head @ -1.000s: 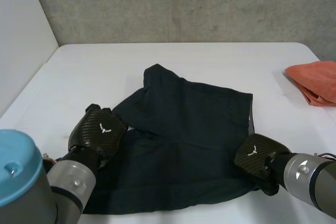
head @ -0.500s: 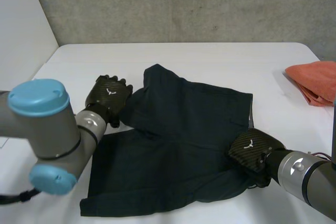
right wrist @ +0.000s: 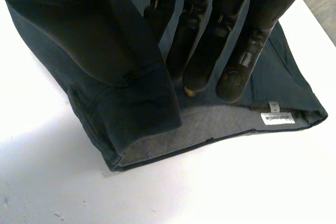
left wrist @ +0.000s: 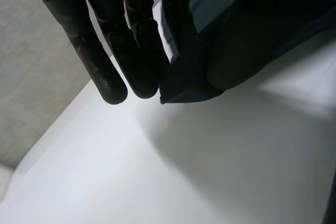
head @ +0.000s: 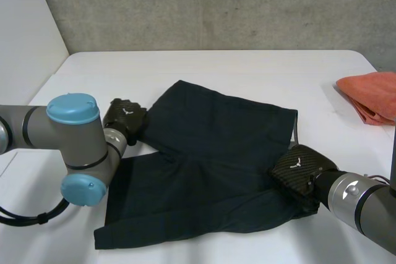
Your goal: Fold the laundry.
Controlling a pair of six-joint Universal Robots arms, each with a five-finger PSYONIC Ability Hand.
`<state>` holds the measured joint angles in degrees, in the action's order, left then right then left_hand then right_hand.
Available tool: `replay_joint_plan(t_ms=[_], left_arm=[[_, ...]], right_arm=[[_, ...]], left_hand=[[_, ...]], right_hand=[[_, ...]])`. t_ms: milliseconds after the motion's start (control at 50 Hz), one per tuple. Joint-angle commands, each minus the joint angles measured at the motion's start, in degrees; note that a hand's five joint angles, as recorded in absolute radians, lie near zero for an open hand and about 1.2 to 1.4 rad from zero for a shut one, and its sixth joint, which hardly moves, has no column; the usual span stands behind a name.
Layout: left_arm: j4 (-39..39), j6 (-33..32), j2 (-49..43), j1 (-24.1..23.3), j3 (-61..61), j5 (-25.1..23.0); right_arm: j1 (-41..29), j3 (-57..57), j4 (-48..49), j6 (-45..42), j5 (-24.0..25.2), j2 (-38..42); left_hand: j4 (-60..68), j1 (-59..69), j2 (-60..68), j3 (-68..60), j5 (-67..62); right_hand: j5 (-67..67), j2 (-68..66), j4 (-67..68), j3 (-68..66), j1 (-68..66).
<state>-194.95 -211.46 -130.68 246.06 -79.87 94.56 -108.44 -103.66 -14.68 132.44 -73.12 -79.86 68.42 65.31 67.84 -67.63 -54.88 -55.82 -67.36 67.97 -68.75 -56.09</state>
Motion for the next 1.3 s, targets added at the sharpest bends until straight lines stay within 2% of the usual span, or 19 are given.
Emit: replay_joint_plan(t_ms=[20, 100, 120, 160, 200, 260, 400, 480, 560, 640, 720, 860, 920, 940, 960, 1080, 1160, 1240, 1300], left_arm=[[0.0, -0.3, 1.1, -3.6, -1.3, 11.3], [0.2, -0.3, 1.6, -5.4, -1.9, 12.2], [0.2, -0.3, 1.7, -5.8, -2.1, 12.2], [0.2, -0.4, 1.9, -6.3, -2.3, 12.7], [0.2, -0.4, 2.8, -6.8, -2.2, 13.2], [0.3, -0.3, 5.7, -6.8, -2.7, 13.5], [1.7, 0.3, 16.7, -6.4, -8.6, 12.9], [5.4, 1.8, 23.9, -7.4, -13.7, 12.8], [14.8, 4.3, 28.9, -10.3, -17.2, 12.1], [27.7, 8.3, 31.2, -11.7, -20.5, 8.4], [32.9, 11.1, 32.0, -11.6, -23.6, 5.7], [31.1, 10.8, 31.3, -11.4, -27.6, 5.3], [29.3, 10.7, 29.9, -11.5, -27.6, 5.5], [27.5, 10.5, 28.6, -11.5, -27.0, 5.7], [26.5, 10.5, 27.9, -11.5, -26.7, 5.7], [16.7, 8.3, 24.4, -11.7, -20.6, 6.9], [7.2, 7.0, 19.5, -11.7, -13.3, 8.3], [-0.8, 3.2, 10.9, -11.7, -1.8, 8.8], [-3.5, 0.4, 6.5, -11.7, 4.0, 8.6]], right_arm=[[0.2, 0.0, 0.2, 0.6, 0.0, 0.1], [0.1, -0.1, 0.2, 0.7, 0.0, 0.1], [0.1, -0.1, 0.2, 0.8, 0.0, 0.1], [0.1, -0.1, 0.3, 1.0, 0.0, 0.1], [0.1, 0.0, 0.3, 1.9, 0.2, 0.1], [0.1, 0.2, 0.9, 3.2, 0.4, 0.4], [0.2, 0.5, 4.0, 5.9, 0.9, 2.1], [0.2, 0.8, 5.0, 6.9, 0.8, 3.7], [0.2, 1.1, 5.5, 7.0, 0.6, 4.4], [0.4, 1.1, 5.6, 7.0, 0.4, 4.5], [1.2, 1.1, 5.7, 7.0, 0.3, 4.4], [2.9, 1.0, 5.6, 7.0, 0.3, 4.4], [2.9, 1.1, 5.7, 7.0, 0.3, 4.3], [2.9, 1.2, 5.7, 7.0, 0.3, 4.2], [2.9, 1.3, 5.7, 7.0, 0.3, 4.2], [2.6, 3.7, 6.0, 7.5, 0.3, 4.4], [2.6, 7.6, 8.1, 9.6, 0.2, 5.3], [2.4, 14.8, 13.3, 12.0, -1.7, 10.7], [2.3, 19.1, 15.6, 12.3, -4.2, 14.1]], left_hand=[[11.6, 14.7, 12.2, -12.4, -15.1], [8.4, 11.5, 9.0, -9.2, -12.0], [-15.7, -12.6, -15.2, 15.0, 12.2], [-45.3, -42.2, -44.7, 44.5, 41.7], [-54.6, -51.5, -54.1, 53.9, 51.1], [-57.5, -54.4, -56.9, 56.7, 54.0], [-53.8, -50.7, -53.3, 53.0, 50.3], [-52.1, -49.0, -51.6, 51.4, 48.6], [-52.0, -48.9, -51.4, 51.2, 48.4], [-51.5, -48.4, -50.9, 50.7, 47.9], [-49.0, -45.9, -48.4, 48.2, 45.4], [-41.4, -38.3, -40.8, 40.6, 37.9], [-13.7, -10.6, -13.2, 12.9, 10.2], [8.0, 11.1, 8.6, -8.8, -11.6], [11.5, 14.7, 12.1, -12.3, -15.1], [11.6, 14.7, 12.2, -12.4, -15.1], [11.6, 14.7, 12.2, -12.4, -15.1], [11.6, 14.7, 12.2, -12.4, -15.1], [11.6, 14.7, 12.2, -12.4, -15.1]], right_hand=[[-14.2, -12.6, 12.0, -11.3, -23.9], [-14.2, -12.6, 12.0, -11.3, -23.9], [-14.2, -12.6, 12.0, -11.3, -23.9], [-14.2, -12.6, 12.0, -11.3, -23.9], [-14.2, -12.6, 12.0, -11.3, -23.9], [-14.2, -12.6, 12.0, -11.3, -23.9], [-14.2, -12.6, 12.0, -11.3, -23.9], [-14.2, -12.6, 12.0, -11.3, -23.9], [-14.2, -12.6, 12.0, -11.3, -23.9], [-14.2, -12.6, 12.0, -11.3, -23.9], [-14.2, -12.6, 12.0, -11.3, -23.9], [-14.2, -12.6, 12.0, -11.3, -23.9], [-14.2, -12.6, 12.0, -11.3, -23.9], [-14.2, -12.6, 12.0, -11.3, -23.9], [-14.2, -12.6, 12.0, -11.3, -23.9], [-14.2, -12.6, 12.0, -11.3, -23.9], [-14.2, -12.6, 12.0, -11.3, -23.9], [-14.2, -12.6, 12.0, -11.3, -23.9], [-14.2, -12.6, 12.0, -11.3, -23.9]])
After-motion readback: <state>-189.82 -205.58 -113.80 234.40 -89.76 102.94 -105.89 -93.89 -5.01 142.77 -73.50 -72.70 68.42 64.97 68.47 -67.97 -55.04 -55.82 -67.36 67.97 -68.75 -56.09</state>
